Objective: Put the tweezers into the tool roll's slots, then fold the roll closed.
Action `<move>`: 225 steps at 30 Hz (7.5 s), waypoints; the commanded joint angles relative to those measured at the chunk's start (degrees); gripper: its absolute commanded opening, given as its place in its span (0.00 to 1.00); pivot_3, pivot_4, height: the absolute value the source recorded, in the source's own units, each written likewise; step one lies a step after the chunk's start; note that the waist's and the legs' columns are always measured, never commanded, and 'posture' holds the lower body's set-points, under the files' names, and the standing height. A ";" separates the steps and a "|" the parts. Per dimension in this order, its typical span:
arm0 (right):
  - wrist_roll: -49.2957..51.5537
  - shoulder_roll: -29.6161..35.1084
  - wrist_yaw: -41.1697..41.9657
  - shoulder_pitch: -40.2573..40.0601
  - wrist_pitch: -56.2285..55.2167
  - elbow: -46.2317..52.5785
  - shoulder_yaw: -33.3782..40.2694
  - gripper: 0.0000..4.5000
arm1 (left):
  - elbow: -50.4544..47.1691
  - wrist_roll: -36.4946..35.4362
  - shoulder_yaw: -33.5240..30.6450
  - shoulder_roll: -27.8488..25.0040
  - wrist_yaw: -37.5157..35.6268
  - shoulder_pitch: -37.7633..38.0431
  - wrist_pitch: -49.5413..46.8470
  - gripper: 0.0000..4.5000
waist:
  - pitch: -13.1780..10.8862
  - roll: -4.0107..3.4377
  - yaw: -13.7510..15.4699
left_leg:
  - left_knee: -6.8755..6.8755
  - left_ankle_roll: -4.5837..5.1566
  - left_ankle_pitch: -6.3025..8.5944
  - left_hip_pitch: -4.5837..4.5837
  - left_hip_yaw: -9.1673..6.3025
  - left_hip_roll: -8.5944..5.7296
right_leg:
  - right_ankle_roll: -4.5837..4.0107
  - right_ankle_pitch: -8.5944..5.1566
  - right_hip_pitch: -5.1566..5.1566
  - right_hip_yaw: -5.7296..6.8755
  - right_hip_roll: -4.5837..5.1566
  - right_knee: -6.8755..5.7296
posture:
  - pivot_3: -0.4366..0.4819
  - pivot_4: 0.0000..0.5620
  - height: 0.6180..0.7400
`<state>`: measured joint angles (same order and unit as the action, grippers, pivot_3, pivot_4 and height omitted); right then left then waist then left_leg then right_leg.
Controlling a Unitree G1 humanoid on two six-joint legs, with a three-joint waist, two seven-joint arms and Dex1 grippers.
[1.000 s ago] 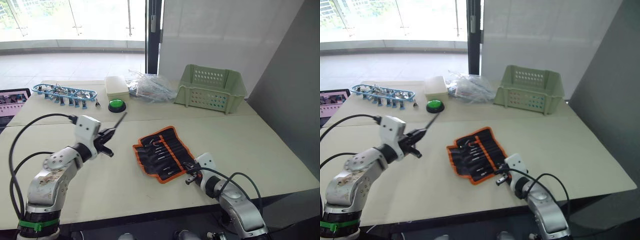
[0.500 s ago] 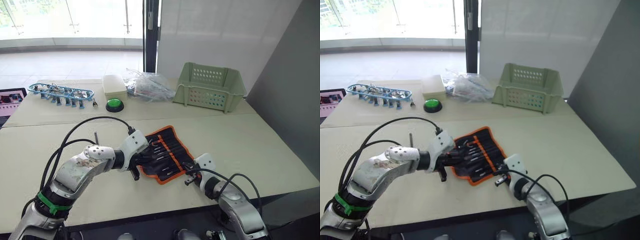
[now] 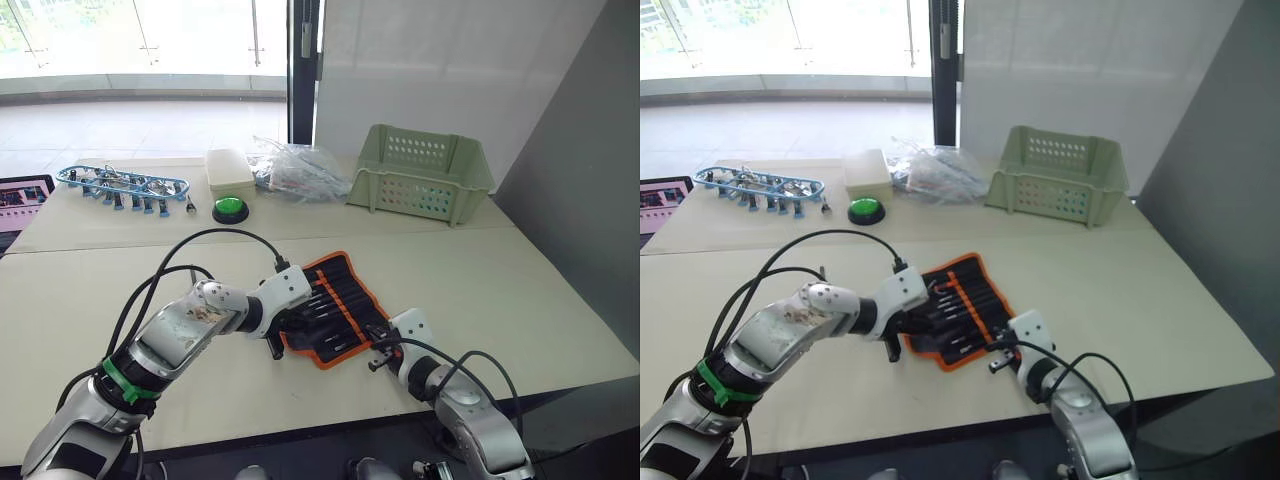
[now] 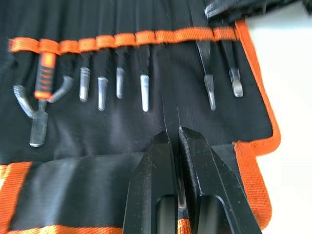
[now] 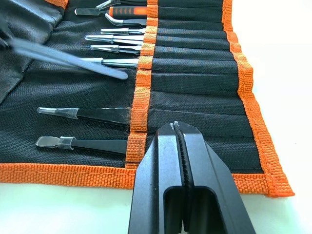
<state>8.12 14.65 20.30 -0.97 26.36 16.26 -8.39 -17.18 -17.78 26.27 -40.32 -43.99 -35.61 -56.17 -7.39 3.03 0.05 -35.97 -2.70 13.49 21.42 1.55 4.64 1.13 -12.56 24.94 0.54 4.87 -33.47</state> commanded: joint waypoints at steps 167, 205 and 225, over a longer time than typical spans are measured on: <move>-1.53 3.27 0.34 0.18 5.41 -7.66 -1.12 0.00 | -2.71 -6.67 -27.74 8.03 4.25 15.89 17.59 0.01 | -0.48 -0.12 -1.06 | -0.80 -0.32 0.49 -0.13 -1.47 -0.83 | 0.10 -0.01 -0.62 -1.07 -0.57 -0.59 | 0.48 0.27 0.85; -1.73 1.48 -2.47 -3.29 6.49 -3.95 -0.94 0.00 | 1.42 3.77 2.19 5.03 -0.77 -3.67 -0.13 0.01 | -0.85 0.05 -0.91 | -0.78 0.28 0.17 0.58 -1.61 -0.76 | 0.11 0.02 -0.10 -2.00 -1.46 -0.78 | 0.48 0.27 0.85; -1.66 1.30 -2.86 -3.71 6.67 -3.51 -1.55 0.00 | 19.80 12.91 5.19 21.73 2.85 -7.88 12.14 0.01 | -0.76 0.06 -0.33 | -0.95 0.41 0.09 0.42 -1.62 -1.11 | 0.15 0.03 -0.21 -2.76 -1.62 -1.35 | 0.48 0.27 0.85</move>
<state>7.99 15.27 17.90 -1.57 27.39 18.55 -8.50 1.98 -6.48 32.30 -19.86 -42.12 -41.94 -46.48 -8.16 3.09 -0.28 -36.93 -2.24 13.56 21.79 -0.08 3.48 1.29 -12.53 24.70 -2.28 3.26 -34.83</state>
